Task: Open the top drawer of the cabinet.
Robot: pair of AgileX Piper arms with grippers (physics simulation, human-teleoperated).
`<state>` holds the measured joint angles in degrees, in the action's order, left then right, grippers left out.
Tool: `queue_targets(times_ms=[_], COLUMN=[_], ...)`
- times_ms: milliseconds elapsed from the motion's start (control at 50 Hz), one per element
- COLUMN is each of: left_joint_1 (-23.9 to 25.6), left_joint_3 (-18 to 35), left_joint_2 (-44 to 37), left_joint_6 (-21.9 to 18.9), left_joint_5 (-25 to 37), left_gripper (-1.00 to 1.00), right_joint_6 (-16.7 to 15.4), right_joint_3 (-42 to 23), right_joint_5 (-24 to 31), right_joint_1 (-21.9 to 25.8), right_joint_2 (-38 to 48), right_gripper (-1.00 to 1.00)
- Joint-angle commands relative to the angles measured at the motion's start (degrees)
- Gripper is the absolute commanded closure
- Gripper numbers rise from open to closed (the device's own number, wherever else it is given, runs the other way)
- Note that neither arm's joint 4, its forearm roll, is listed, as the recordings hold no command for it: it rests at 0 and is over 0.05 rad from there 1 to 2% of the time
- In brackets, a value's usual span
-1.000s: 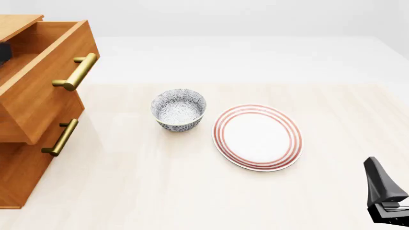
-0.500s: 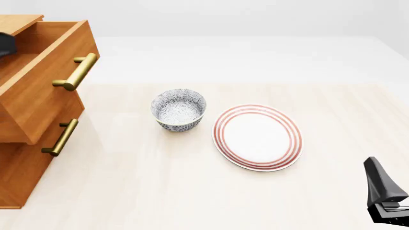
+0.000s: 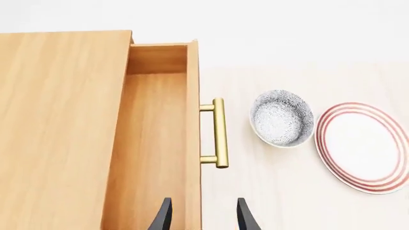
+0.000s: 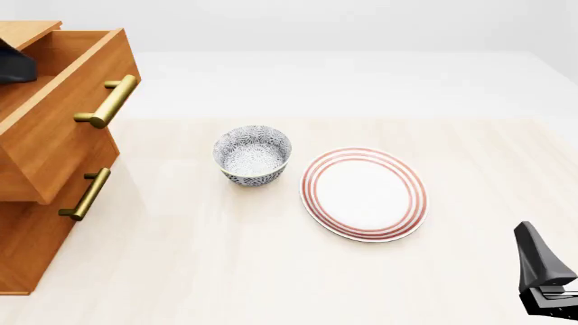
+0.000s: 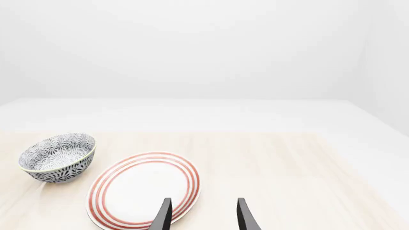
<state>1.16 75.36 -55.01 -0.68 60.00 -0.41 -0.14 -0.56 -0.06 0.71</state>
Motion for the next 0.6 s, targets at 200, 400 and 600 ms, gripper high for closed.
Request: queue_targets(times_ms=[200,400,600], left_joint_1=[1.21,0.84,-0.27], left_joint_3=[0.28,-1.63,-3.56], left_joint_2=[-3.71,-4.13,-4.48], left_joint_6=[0.35,0.84,0.83], left_joint_5=[1.73,-0.32,-2.14], left_gripper=[-1.0,-1.0,-1.0], right_joint_6=[0.0,0.01,0.0], right_joint_3=[0.0,0.0,0.0], right_joint_5=[0.0,0.0,0.0], right_joint_1=[0.0,0.0,0.0], right_joint_2=[-0.01,-0.01,-0.01], right_gripper=[-1.0,-1.0,-1.0])
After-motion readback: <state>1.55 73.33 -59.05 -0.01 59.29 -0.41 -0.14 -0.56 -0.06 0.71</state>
